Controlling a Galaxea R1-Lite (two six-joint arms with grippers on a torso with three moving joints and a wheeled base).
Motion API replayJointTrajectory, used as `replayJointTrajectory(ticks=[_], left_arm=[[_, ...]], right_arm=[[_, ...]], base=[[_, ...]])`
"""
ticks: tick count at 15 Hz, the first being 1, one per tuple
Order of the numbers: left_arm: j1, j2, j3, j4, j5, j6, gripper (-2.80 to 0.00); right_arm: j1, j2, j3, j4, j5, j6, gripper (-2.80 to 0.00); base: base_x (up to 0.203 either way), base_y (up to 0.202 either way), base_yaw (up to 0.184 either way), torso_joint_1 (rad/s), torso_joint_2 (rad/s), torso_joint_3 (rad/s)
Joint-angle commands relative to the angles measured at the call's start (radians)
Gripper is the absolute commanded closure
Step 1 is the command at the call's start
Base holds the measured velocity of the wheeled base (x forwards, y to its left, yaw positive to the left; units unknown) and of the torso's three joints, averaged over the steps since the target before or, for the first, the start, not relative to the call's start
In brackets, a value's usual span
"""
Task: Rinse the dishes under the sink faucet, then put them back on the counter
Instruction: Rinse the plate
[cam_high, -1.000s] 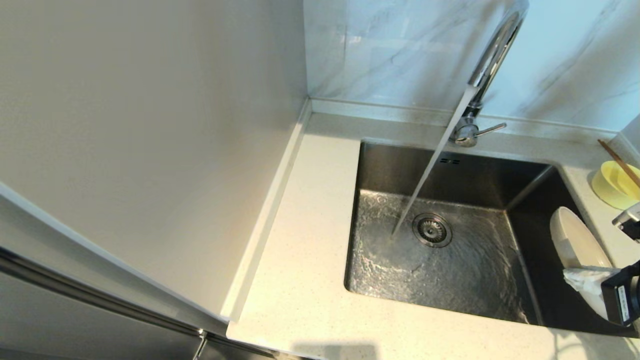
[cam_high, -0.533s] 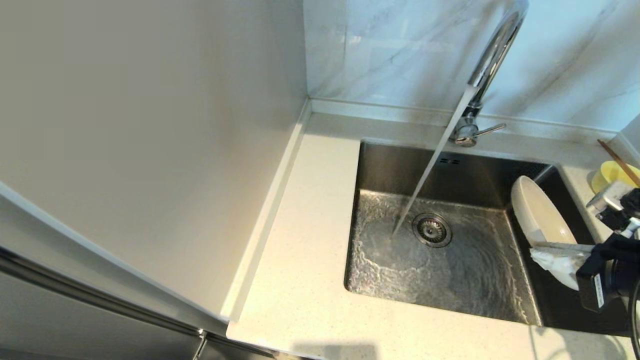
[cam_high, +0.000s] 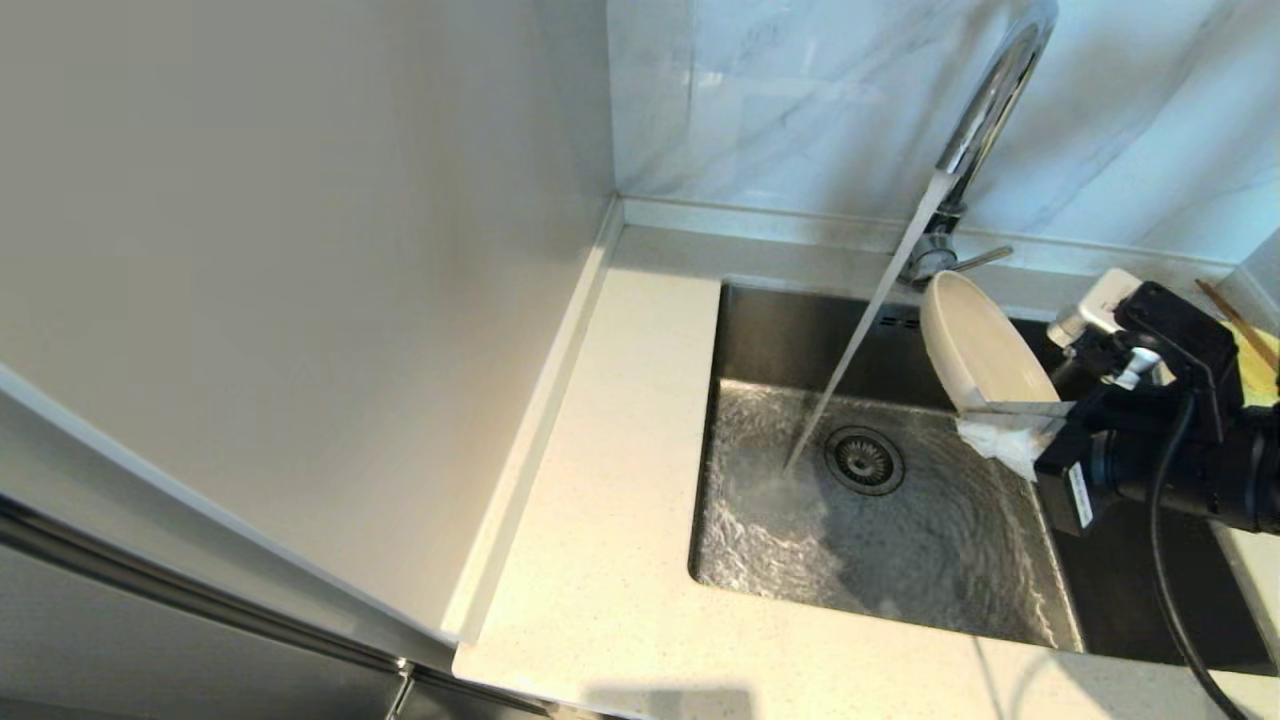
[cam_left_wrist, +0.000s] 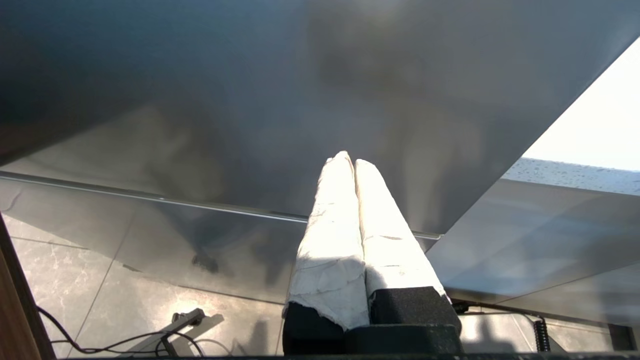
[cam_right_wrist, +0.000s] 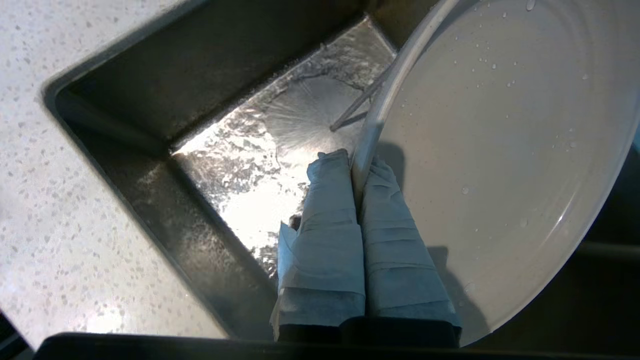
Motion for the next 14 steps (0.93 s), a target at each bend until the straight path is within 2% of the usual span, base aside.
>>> replayJointTrajectory(ticks=[1,11,14], left_arm=[[0.0,0.0,0.0,0.0,0.0,0.0,0.0],[0.0,0.0,0.0,0.0,0.0,0.0,0.0],[0.0,0.0,0.0,0.0,0.0,0.0,0.0]], right_arm=[[0.024,0.065,-0.033,-0.003,-0.015,-0.002,0.0],[0.049,0.193,-0.146,-0.009,-0.098,0.004,0.0],[0.111,0.196,-0.163,-0.008,-0.12,0.008,0.0]], base=[[0.0,0.0,0.0,0.0,0.0,0.0],[0.0,0.0,0.0,0.0,0.0,0.0],[0.0,0.0,0.0,0.0,0.0,0.0]])
